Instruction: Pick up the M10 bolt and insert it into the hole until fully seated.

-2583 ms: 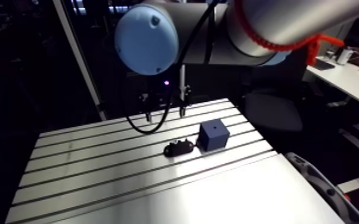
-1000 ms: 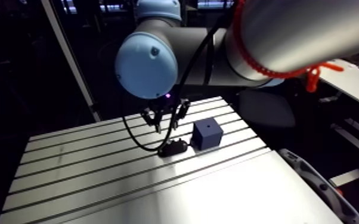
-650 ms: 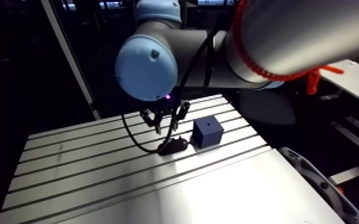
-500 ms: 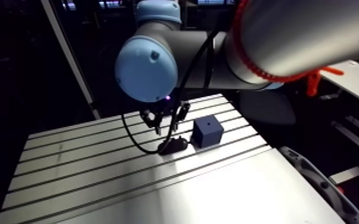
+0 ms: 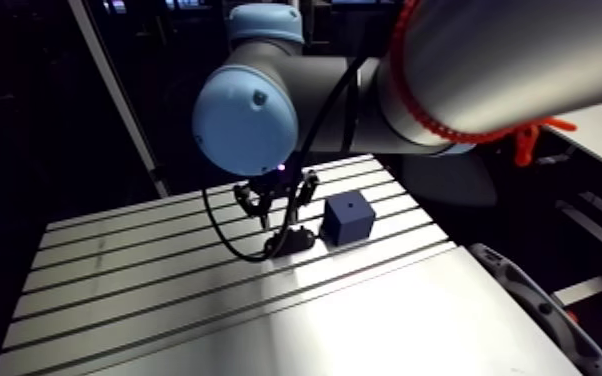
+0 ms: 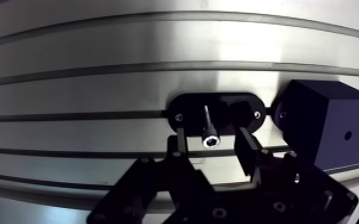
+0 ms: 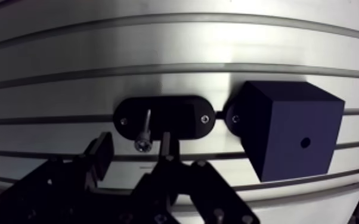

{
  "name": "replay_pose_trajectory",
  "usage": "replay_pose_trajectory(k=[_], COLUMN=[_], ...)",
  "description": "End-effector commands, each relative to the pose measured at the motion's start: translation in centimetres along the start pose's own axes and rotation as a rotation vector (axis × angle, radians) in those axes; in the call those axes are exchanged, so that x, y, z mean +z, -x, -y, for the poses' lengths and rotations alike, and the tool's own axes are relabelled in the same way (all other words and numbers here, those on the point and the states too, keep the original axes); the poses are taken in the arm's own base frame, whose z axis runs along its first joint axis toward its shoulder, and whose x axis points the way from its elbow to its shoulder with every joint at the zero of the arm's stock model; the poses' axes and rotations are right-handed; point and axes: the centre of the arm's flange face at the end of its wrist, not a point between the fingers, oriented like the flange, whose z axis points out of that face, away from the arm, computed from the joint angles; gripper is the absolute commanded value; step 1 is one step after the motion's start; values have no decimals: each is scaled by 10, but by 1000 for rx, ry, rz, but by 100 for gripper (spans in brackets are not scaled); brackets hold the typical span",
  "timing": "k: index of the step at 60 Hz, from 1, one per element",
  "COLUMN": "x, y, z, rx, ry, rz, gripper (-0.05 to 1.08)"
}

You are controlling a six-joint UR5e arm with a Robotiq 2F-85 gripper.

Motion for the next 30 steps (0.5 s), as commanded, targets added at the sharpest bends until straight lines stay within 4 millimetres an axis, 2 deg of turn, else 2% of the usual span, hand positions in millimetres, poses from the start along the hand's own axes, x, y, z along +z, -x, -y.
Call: replay_pose_trajectory(k=[1, 30], x=[3, 7], y=[0, -4], z=[0, -3], rx=[1, -2], ry=[-2, 19], rz=[6, -4], gripper=[47, 49])
